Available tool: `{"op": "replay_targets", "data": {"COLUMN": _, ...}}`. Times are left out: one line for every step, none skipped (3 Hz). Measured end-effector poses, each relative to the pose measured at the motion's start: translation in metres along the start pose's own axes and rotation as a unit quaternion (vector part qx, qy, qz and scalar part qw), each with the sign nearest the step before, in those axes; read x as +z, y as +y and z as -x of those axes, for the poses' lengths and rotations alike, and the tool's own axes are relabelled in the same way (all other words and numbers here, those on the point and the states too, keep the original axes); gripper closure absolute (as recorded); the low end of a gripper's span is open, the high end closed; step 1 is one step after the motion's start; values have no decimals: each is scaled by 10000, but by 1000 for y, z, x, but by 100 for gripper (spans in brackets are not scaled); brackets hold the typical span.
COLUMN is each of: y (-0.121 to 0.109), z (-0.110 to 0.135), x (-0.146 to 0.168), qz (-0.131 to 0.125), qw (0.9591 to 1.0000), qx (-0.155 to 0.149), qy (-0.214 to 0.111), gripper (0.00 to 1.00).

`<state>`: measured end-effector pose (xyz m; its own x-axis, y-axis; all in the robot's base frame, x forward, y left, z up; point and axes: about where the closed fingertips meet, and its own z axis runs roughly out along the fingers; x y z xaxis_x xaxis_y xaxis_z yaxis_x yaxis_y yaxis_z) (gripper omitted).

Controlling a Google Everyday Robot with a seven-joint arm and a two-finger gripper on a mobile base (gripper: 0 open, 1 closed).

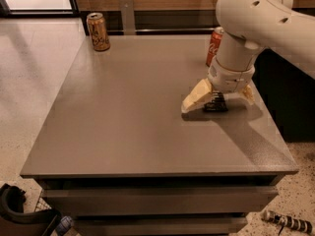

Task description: Move rxbar chocolate near orange can

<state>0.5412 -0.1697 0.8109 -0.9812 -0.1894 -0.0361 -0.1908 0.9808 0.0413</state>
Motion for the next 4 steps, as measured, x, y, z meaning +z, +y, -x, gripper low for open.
{"op": "replay_targets", "data": {"y": -1, "z": 5, "x": -3, "qz": 66, "qw": 10000, "qx": -17, "qy": 6, "gripper": 0}}
{"op": "replay_targets", "data": {"y": 13, "z": 21, "x": -5, "qz": 161, "qw": 9998, "qx": -66, "qy": 12, "gripper": 0}}
{"op": "replay_targets", "data": {"y": 23, "z": 31, "x": 4, "qz": 71, "qw": 9999, "qx": -1, "qy": 75, "gripper": 0}}
{"op": "replay_targets", "data": {"y": 18, "z": 35, "x": 15, "qz": -71, "qw": 9998, "qx": 189, "qy": 96, "gripper": 0}}
